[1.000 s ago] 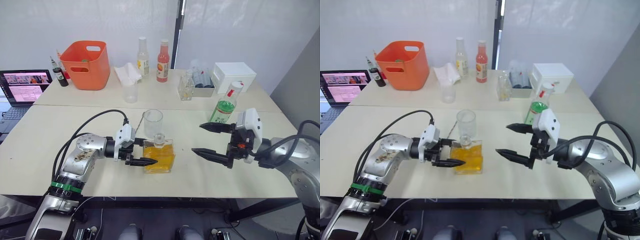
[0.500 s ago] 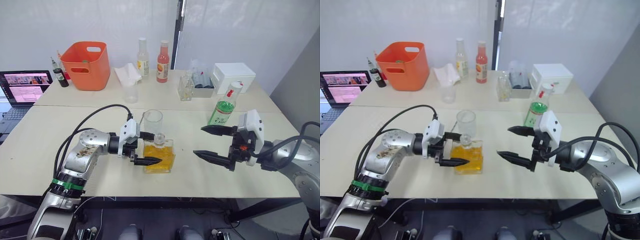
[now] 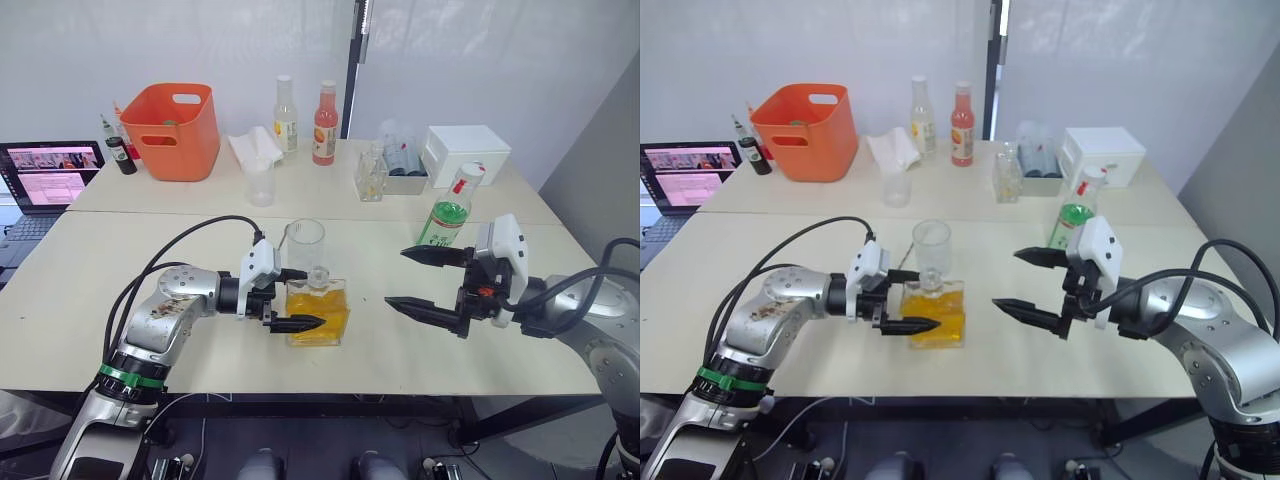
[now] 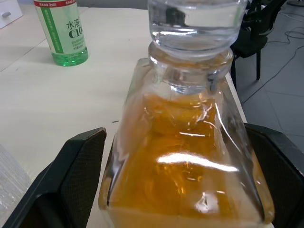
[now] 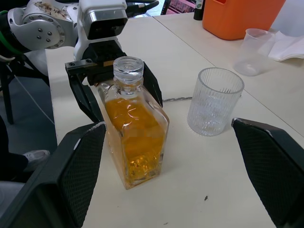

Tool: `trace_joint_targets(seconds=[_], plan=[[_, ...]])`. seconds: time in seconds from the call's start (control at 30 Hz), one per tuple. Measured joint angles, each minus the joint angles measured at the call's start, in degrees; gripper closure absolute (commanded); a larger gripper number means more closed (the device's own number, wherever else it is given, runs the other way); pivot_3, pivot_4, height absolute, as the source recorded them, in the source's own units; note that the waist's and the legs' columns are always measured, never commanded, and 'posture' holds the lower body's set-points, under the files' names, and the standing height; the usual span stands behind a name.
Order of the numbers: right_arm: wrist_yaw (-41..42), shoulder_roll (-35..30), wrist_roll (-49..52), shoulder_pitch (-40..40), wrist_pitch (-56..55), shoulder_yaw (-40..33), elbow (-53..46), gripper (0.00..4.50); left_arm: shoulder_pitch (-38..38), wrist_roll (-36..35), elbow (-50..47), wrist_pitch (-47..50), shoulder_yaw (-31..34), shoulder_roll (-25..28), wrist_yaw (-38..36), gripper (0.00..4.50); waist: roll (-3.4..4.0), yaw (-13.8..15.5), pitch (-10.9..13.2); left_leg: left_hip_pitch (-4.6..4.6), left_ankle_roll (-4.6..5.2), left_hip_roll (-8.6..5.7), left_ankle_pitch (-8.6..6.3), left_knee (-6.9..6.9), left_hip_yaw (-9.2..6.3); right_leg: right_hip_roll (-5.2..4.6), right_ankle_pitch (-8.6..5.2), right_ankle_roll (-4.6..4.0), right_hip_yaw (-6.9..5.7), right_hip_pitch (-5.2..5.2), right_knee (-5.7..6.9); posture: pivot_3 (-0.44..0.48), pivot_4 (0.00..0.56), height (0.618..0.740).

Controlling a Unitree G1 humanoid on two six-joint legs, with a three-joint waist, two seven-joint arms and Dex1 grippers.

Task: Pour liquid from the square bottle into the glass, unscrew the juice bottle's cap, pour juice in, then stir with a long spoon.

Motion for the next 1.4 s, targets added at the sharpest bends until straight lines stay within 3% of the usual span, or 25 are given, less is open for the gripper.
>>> trace_joint_targets(seconds=[0.2, 0.37, 0.4, 0.63, 0.83, 1.0, 1.33, 1.4], plan=[[-0.69, 0.0, 0.01, 0.0, 0.06, 0.0, 0.0, 0.0, 0.5, 0.0, 1.18, -2.09, -0.01, -1.33, 0.34, 0.03, 0.0, 0.02, 0.0, 0.0, 0.0, 0.0, 0.0, 0.0, 0.0, 0.0, 0.0, 0.0, 0.0, 0.0, 0.0, 0.0, 0.15, 0.715], [-0.89, 0.0, 0.01, 0.0, 0.17, 0.12, 0.0, 0.0, 1.52, 0.07, 2.19, -4.37, -0.09, -2.45, 0.18, 1.56, 0.0, -0.03, 0.0, 0.0, 0.0, 0.01, 0.0, 0.0, 0.0, 0.0, 0.0, 0.0, 0.01, -0.01, 0.0, 0.0, 0.15, 0.715], [-0.91, 0.01, 0.02, 0.0, 0.19, 0.16, -0.02, 0.0, 1.54, 0.09, 2.28, -4.6, -0.04, -2.52, 0.35, 1.68, 0.01, -0.02, 0.0, 0.01, 0.0, 0.01, 0.0, 0.0, 0.0, 0.0, 0.0, 0.0, 0.01, 0.01, 0.0, 0.0, 0.15, 0.715], [-1.47, 0.42, -0.38, -1.97, 0.41, 3.88, -0.04, 0.0, 1.93, 0.16, 3.32, -7.17, -0.03, -2.58, -0.46, 1.68, 0.05, -0.1, -0.03, 0.04, 0.0, 0.01, 0.0, 0.0, 0.01, 0.0, 0.0, 0.0, 0.01, 0.01, 0.01, 0.0, 0.15, 0.715], [-4.54, 6.96, -2.14, -14.67, 4.34, 13.72, 0.4, 0.0, 1.95, 0.52, 5.1, -10.56, -0.17, -2.91, -1.56, 1.68, 0.16, -0.32, -0.08, 0.08, 0.0, 0.0, 0.0, 0.0, 0.0, 0.01, 0.0, 0.0, 0.03, 0.02, 0.05, 0.0, 0.15, 0.715], [-5.64, 10.41, -4.27, -18.66, 7.19, 19.2, 2.6, 0.0, 1.87, 0.83, 5.78, -11.54, -0.28, -3.17, -2.0, 1.68, 0.17, -0.15, -0.09, 0.05, 0.0, -0.01, 0.0, 0.0, 0.01, -0.01, 0.0, -0.01, 0.03, -0.01, 0.04, 0.0, 0.15, 0.715], [-5.32, 14.5, -5.62, -21.38, 8.57, 21.25, 5.32, 0.0, 1.89, 0.96, 6.02, -12.21, -0.33, -3.29, -2.09, 1.68, 0.18, -0.16, -0.09, 0.06, 0.0, 0.0, 0.0, 0.0, 0.01, 0.0, 0.0, -0.01, 0.02, -0.01, 0.06, 0.0, 0.15, 0.715], [-5.19, 15.02, -5.72, -21.47, 8.57, 21.26, 6.07, 0.55, 1.89, 0.97, 6.02, -12.22, -0.33, -3.29, -2.06, 1.68, 0.18, -0.16, -0.09, 0.06, 0.0, 0.0, 0.0, 0.0, 0.01, 0.0, 0.0, -0.01, 0.02, -0.01, 0.06, 0.0, 0.15, 0.715]])
